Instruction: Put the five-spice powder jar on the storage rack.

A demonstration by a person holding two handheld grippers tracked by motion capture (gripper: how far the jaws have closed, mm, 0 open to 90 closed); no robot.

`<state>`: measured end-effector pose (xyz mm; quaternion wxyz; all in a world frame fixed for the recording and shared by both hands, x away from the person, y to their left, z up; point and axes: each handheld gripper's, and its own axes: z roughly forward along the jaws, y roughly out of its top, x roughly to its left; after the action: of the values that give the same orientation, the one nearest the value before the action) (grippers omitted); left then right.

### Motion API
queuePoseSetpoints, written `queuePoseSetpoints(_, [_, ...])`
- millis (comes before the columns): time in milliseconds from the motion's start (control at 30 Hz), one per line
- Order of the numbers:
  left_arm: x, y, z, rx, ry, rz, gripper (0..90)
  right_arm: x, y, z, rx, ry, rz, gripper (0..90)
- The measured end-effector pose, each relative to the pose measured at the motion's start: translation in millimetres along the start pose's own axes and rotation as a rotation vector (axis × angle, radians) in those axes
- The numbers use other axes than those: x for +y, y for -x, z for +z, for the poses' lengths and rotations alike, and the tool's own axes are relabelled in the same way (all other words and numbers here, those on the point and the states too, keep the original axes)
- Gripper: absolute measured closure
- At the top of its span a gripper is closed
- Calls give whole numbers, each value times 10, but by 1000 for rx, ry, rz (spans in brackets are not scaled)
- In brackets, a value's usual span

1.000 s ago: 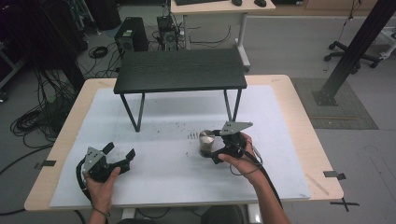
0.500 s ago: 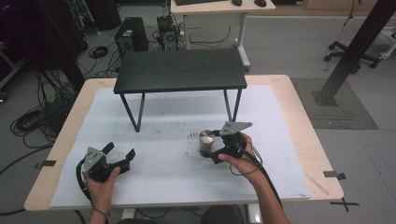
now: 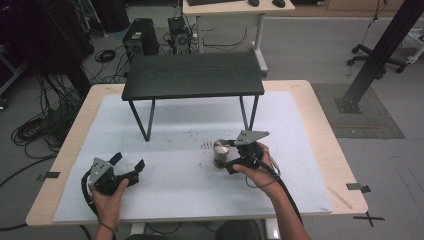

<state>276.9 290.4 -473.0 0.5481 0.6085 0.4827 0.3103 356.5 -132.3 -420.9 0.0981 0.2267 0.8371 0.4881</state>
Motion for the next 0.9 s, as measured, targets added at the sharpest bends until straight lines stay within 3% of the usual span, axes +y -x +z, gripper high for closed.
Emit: queuePoseSetpoints(900, [0, -2, -1, -1, 1, -4, 53, 11, 2, 10, -20, 11, -13, 321])
